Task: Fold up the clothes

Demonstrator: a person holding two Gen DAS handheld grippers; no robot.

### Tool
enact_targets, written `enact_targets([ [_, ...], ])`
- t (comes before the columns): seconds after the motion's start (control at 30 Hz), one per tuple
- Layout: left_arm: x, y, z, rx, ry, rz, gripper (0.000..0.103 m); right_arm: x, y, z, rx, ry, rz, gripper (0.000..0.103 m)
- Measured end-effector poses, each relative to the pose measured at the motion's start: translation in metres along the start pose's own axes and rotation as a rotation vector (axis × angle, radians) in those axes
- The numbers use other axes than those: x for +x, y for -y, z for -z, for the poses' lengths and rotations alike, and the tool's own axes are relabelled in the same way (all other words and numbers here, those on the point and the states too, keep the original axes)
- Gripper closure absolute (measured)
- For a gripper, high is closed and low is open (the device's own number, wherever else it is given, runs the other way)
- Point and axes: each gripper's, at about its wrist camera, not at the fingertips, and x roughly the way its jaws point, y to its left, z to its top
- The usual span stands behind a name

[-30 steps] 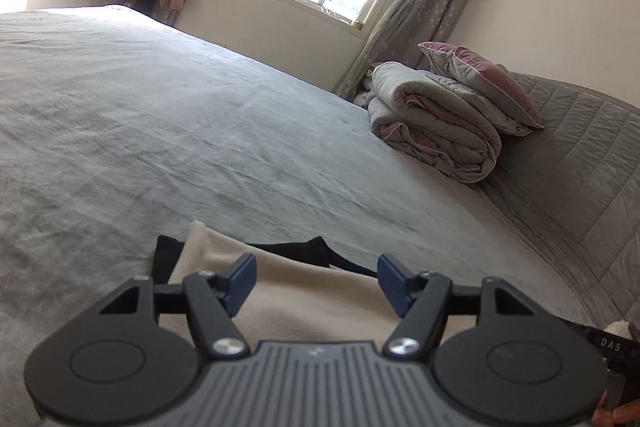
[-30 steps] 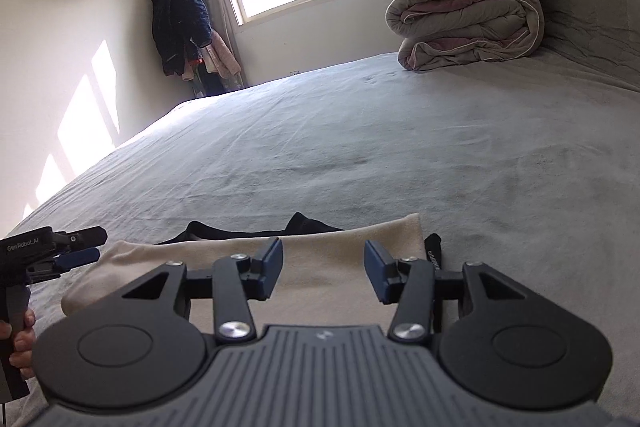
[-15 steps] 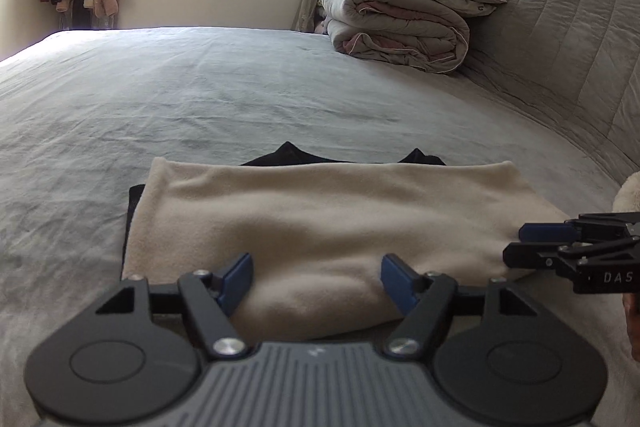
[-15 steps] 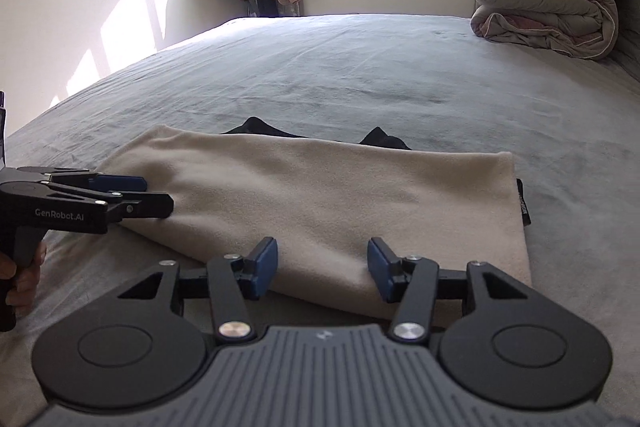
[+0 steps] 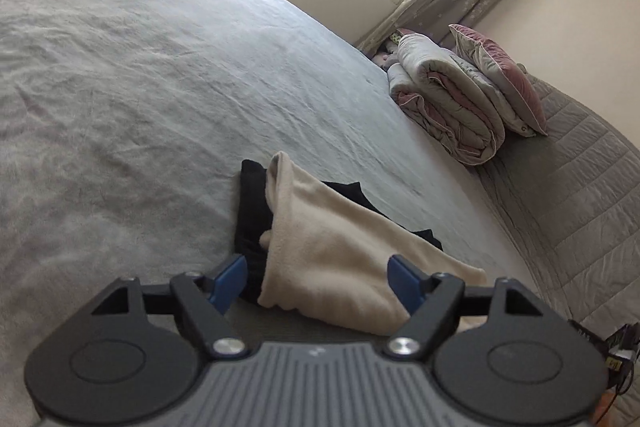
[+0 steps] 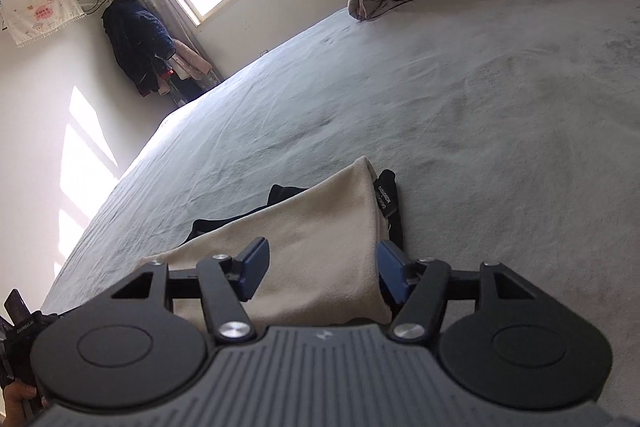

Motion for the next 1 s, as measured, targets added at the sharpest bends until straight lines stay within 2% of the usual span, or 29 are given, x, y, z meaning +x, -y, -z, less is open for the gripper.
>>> enact_targets([
  [0.17, 0.016, -0.023, 0.012, -0.294, -0.104, 0.102, 0.023, 0.006, -0.008, 0.002, 0.027, -0.019, -0.001, 0.039],
  [0.37, 0.046, -0.023, 0.036, -0.478, -0.046, 0.130, 0.024, 0.027, -0.025, 0.010, 0.041, -0.060, -0.026, 0.038],
  [0.6, 0.067, 0.000, 0.047, -0.494, 0.123, 0.041, 0.026, 0.050, -0.043, 0.016, 0.034, -0.086, -0.040, 0.038],
  [0.67, 0.068, 0.004, 0.050, -0.497, 0.167, 0.011, 0.030, 0.053, -0.046, 0.017, 0.036, -0.076, -0.039, 0.038],
  [0.7, 0.069, 0.006, 0.051, -0.497, 0.182, -0.003, 0.040, 0.054, -0.048, 0.018, 0.033, -0.065, -0.037, 0.039],
  [0.73, 0.070, 0.006, 0.052, -0.499, 0.191, -0.019, 0.058, 0.054, -0.050, 0.019, 0.027, -0.050, -0.034, 0.043],
  [0.77, 0.072, 0.006, 0.052, -0.503, 0.195, -0.036, 0.068, 0.055, -0.052, 0.019, 0.020, -0.040, -0.039, 0.059],
  [0.8, 0.073, 0.005, 0.052, -0.506, 0.200, -0.053, 0.075, 0.057, -0.056, 0.020, 0.014, -0.036, -0.050, 0.067],
  [0.9, 0.073, 0.012, 0.051, -0.491, 0.225, -0.069, 0.077, 0.064, -0.068, 0.023, 0.007, -0.032, -0.105, 0.071],
  [1.0, 0.070, 0.025, 0.045, -0.418, 0.260, -0.077, 0.079, 0.072, -0.083, 0.026, -0.018, -0.051, -0.161, 0.076],
])
